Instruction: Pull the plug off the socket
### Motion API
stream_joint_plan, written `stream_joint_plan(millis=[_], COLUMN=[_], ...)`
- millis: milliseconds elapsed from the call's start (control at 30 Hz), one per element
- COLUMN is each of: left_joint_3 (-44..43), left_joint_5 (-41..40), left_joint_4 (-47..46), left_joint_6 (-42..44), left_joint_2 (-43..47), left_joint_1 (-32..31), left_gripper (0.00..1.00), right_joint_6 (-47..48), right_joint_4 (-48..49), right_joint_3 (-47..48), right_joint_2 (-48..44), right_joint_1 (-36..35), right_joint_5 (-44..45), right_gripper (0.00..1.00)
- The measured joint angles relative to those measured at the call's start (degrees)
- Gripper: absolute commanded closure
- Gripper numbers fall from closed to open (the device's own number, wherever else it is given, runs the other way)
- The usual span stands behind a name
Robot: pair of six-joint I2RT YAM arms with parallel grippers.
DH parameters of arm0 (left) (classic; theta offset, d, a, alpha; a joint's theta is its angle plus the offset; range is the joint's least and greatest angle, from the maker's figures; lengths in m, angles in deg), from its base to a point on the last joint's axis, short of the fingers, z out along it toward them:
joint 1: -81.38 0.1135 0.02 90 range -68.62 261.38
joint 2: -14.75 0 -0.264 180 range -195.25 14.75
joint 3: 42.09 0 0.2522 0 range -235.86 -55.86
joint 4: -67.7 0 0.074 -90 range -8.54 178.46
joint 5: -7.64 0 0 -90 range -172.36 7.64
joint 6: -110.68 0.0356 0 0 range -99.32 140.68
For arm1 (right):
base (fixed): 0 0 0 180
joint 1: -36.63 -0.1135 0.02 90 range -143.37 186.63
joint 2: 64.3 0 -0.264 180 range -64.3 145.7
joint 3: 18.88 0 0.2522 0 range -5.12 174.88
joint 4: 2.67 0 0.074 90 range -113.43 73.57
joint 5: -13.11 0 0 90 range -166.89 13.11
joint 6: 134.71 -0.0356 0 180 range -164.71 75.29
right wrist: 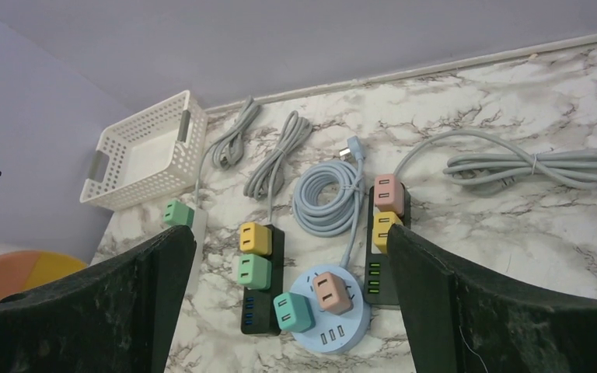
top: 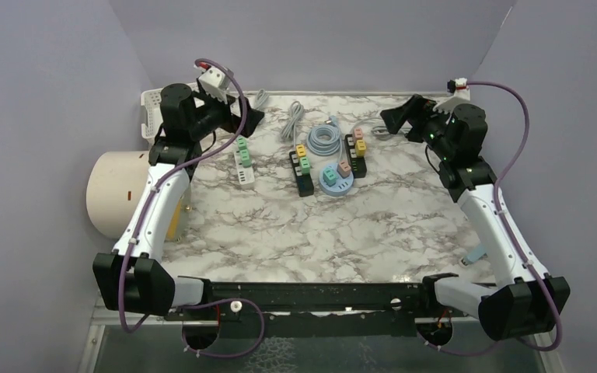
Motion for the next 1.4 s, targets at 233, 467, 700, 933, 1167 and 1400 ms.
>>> stream_joint_plan(millis=[233,467,700,933,1167,1400], left_joint_3=[-4.33,-4.83,-1.53,7.08,8.57,10.71], left_joint_5=[26.67,38.21,26.8,18.18,15.21,12.26], left_joint_4=[7.78,10.43,4.61,-2.56,-7.85,-8.02], left_joint_6=[2.93,1.66,-11.69,-23.89,-30.1,-31.8], left_joint_2=[-0.5,-0.81,-6.93,-8.55,-10.34,-11.37], left_joint_1=[0.26,-0.7,-2.05,-1.9,-2.49,-4.57], left_gripper=[0.01,0.01,0.01,0.01,0.01,0.01], right_joint_6=[2.64,11.5,18.03,21.18,21.38,20.72], right_joint_4=[-4.52,-13.29,-22.73,-29.44,-29.0,-27.08], right_joint_3=[2.4,12.09,16.59,19.06,19.06,18.93], right_joint_2=[1.84,13.44,29.03,36.48,37.97,39.47], right_joint_1=[-1.79,-13.84,-14.03,-15.78,-18.86,-19.56], right_joint_5=[-1.11,7.48,8.98,7.19,6.62,9.35], right_gripper=[0.0,0.04,0.17,0.26,0.32,0.32])
